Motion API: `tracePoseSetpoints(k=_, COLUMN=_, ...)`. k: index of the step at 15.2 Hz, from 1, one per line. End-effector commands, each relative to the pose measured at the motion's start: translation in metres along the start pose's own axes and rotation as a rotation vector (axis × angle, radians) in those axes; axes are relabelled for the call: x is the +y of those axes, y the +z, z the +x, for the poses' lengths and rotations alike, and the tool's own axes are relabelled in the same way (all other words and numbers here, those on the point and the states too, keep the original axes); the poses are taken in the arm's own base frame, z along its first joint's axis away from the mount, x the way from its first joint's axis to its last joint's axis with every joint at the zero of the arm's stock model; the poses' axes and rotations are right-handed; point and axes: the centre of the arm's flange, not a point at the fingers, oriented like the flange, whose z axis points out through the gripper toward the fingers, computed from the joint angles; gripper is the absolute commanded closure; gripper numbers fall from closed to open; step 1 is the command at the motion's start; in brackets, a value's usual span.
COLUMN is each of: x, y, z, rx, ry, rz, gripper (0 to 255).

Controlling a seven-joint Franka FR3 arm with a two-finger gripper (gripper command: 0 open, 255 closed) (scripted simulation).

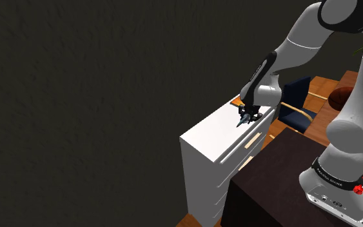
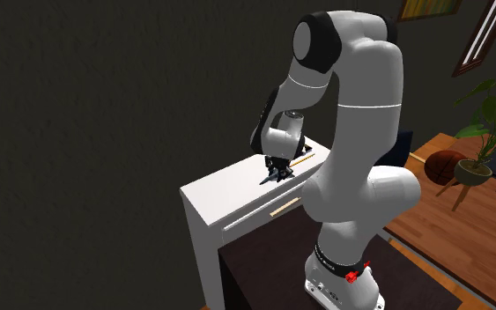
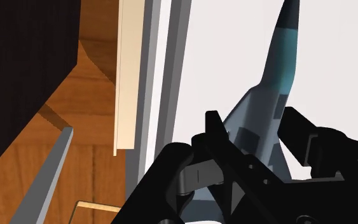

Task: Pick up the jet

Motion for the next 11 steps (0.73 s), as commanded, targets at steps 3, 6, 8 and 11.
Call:
tracePoseSetpoints(k=3, x=0.001, y=0.000, z=0.000, rx=-0.001, ry=0.001, rz=-0.001, gripper=255)
tracePoseSetpoints(k=6, x=-0.003, y=-0.010, z=-0.001, rx=-0.001, ry=0.001, rz=-0.001, gripper=255)
tracePoseSetpoints(k=8, x=-0.005, y=-0.020, z=0.000, rx=-0.001, ry=0.001, rz=-0.001, gripper=255)
tracePoseSetpoints(k=11, x=-0.008, y=-0.036, z=0.000, rx=-0.001, ry=0.001, rz=-0.001, gripper=255)
